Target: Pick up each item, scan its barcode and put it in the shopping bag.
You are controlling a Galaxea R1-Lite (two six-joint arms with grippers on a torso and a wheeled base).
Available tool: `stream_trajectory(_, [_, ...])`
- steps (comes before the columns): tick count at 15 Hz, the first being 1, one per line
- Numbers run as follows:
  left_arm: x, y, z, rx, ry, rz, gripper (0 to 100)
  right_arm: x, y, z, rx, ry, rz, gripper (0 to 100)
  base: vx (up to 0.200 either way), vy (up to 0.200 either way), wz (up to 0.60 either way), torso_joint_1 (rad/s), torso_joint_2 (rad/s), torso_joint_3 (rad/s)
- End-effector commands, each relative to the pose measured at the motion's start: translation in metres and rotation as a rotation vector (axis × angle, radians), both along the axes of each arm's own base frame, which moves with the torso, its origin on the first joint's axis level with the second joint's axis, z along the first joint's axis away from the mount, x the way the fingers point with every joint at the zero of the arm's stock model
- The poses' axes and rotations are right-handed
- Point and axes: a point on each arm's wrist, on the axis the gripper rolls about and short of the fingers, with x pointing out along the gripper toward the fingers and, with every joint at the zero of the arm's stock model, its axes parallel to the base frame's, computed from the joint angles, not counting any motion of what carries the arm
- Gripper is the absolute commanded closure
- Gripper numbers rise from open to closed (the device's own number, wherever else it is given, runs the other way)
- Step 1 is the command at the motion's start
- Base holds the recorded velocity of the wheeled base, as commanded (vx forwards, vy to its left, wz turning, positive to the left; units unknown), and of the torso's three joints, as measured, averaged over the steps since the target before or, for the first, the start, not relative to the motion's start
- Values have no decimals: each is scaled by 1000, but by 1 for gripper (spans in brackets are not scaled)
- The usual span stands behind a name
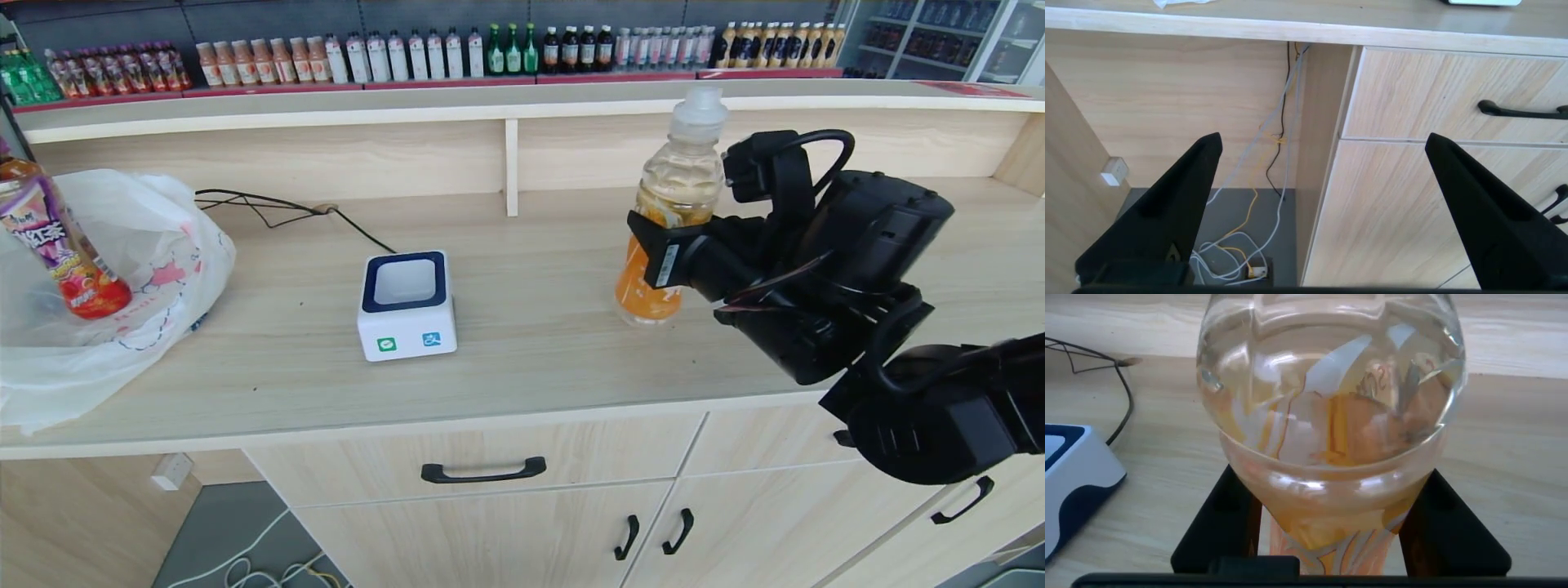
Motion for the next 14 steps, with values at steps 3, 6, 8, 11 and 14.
stream_trajectory(3, [0, 0, 0, -1, 0, 0, 0, -27, -17, 41, 32, -54, 25, 100, 0, 0, 0, 0, 0, 0])
stream_trajectory(6, [0, 0, 0, -1, 0, 0, 0, -42, -26, 53, 89, -43, 48, 100, 0, 0, 0, 0, 0, 0])
stream_trajectory(8, [0, 0, 0, -1, 0, 2, 0, -53, -33, 57, 103, -29, 59, 100, 0, 0, 0, 0, 0, 0])
stream_trajectory(11, [0, 0, 0, -1, 0, 0, 0, -77, -47, 59, 106, -41, 88, 100, 0, 0, 0, 0, 0, 0])
stream_trajectory(14, [0, 0, 0, -1, 0, 2, 0, -103, -50, 53, 121, -25, 159, 100, 0, 0, 0, 0, 0, 0])
